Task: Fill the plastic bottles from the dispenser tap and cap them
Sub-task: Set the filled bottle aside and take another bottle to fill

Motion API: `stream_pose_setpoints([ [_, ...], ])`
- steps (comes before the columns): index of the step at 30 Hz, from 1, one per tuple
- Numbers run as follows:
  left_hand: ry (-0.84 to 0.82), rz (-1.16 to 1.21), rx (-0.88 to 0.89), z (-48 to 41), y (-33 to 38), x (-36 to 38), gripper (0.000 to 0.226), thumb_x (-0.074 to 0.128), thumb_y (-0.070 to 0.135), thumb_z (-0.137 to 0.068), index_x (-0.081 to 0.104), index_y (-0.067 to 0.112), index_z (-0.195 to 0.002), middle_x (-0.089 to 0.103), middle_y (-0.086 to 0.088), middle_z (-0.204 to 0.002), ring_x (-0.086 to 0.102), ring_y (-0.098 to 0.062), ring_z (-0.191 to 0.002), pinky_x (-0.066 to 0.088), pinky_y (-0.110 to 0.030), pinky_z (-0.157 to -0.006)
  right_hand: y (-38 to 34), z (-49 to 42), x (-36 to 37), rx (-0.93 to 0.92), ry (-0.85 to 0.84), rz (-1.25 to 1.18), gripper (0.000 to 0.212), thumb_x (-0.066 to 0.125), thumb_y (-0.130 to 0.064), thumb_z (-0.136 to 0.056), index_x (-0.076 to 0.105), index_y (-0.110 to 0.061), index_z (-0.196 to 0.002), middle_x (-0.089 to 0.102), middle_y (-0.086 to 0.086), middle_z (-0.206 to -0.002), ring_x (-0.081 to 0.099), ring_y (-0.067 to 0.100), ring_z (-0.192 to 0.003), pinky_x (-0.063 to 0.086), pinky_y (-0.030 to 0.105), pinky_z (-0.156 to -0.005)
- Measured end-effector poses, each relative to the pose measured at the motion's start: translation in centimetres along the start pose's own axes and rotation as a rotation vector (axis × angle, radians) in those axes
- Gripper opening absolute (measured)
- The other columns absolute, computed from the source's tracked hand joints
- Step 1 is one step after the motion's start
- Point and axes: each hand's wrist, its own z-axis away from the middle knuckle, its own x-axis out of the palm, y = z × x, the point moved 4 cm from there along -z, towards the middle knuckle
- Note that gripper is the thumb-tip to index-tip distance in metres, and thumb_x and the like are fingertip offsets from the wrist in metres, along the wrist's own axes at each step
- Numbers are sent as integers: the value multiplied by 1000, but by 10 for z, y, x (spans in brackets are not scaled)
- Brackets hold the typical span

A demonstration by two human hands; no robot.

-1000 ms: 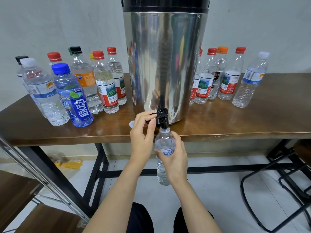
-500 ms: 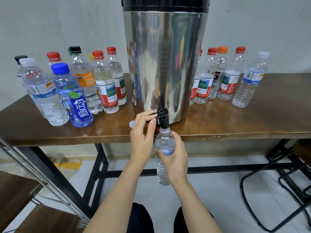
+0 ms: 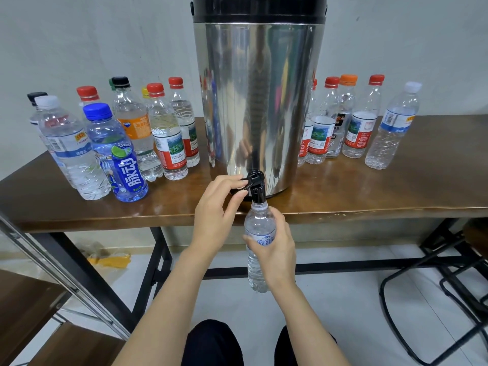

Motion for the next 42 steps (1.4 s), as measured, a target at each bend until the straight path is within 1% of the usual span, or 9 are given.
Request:
stream_pose_setpoints([
  [3, -95, -172, 90, -6, 3, -9, 32, 54, 41, -94, 68, 19, -113, 63, 13, -118, 56, -8, -108, 48, -30, -91, 0, 0, 0, 0, -5, -3, 75, 83, -33, -75, 41, -39, -137, 52, -18, -130, 54, 5, -114, 51, 35, -92],
  [7, -158, -335, 201, -9, 7, -14, 35, 58, 39, -92, 66, 17, -118, 65, 5, -123, 57, -15, -112, 52, -38, -90, 0, 0, -1, 6, -12, -7, 75, 83, -34, -75, 41, -39, -137, 52, -17, -130, 54, 5, -113, 51, 34, -92],
  [11, -148, -359, 287, -11, 13, -14, 29, 68, 18, -91, 68, 11, -119, 67, 0, -121, 59, -18, -113, 51, -38, -91, 0, 0, -1, 8, -11, -14, 76, 84, -34, -74, 42, -38, -137, 52, -17, -132, 54, 8, -116, 50, 37, -93],
  [15, -179, -391, 370, -14, 15, -15, 29, 56, 23, -95, 69, 8, -117, 69, -2, -119, 62, -21, -110, 51, -37, -91, 0, 0, -2, 9, -15, -16, 76, 84, -34, -73, 42, -37, -137, 53, -17, -131, 54, 9, -115, 50, 36, -93],
  [21, -170, -382, 473, -17, 16, -18, 28, 60, 19, -93, 71, 5, -115, 71, -7, -114, 66, -25, -102, 55, -43, -84, 0, 0, -2, 9, -12, -23, 76, 85, -33, -73, 43, -38, -136, 54, -17, -129, 55, 8, -112, 50, 34, -91],
  [29, -254, -432, 539, -25, 18, -17, 29, 71, -6, -84, 70, 1, -112, 71, -8, -106, 62, -29, -91, 52, -45, -74, 0, -1, -2, 7, -14, -22, 77, 86, -32, -72, 43, -38, -136, 54, -18, -129, 56, 7, -112, 51, 34, -91],
  [32, -343, -450, 584, -42, 35, -21, 20, 54, 8, -93, 70, 6, -105, 69, -3, -95, 53, -22, -89, 43, -37, -76, 0, -1, -2, 7, -14, -18, 77, 85, -33, -72, 43, -38, -137, 53, -18, -130, 55, 7, -113, 50, 33, -91],
  [36, -554, -401, 439, -78, 51, 1, 20, 52, 24, -98, 70, 15, -100, 65, 4, -93, 54, -17, -91, 48, -41, -82, 1, 0, -1, 7, -20, -38, 76, 85, -33, -73, 43, -39, -136, 54, -18, -130, 55, 6, -113, 51, 33, -92],
  [42, -532, -349, 316, -80, 42, 2, 15, 55, 27, -99, 68, 24, -106, 67, 8, -95, 55, -16, -94, 48, -46, -82, 2, -1, -2, 17, -32, -27, 77, 85, -33, -73, 41, -41, -137, 54, -19, -129, 56, 7, -113, 51, 35, -92],
])
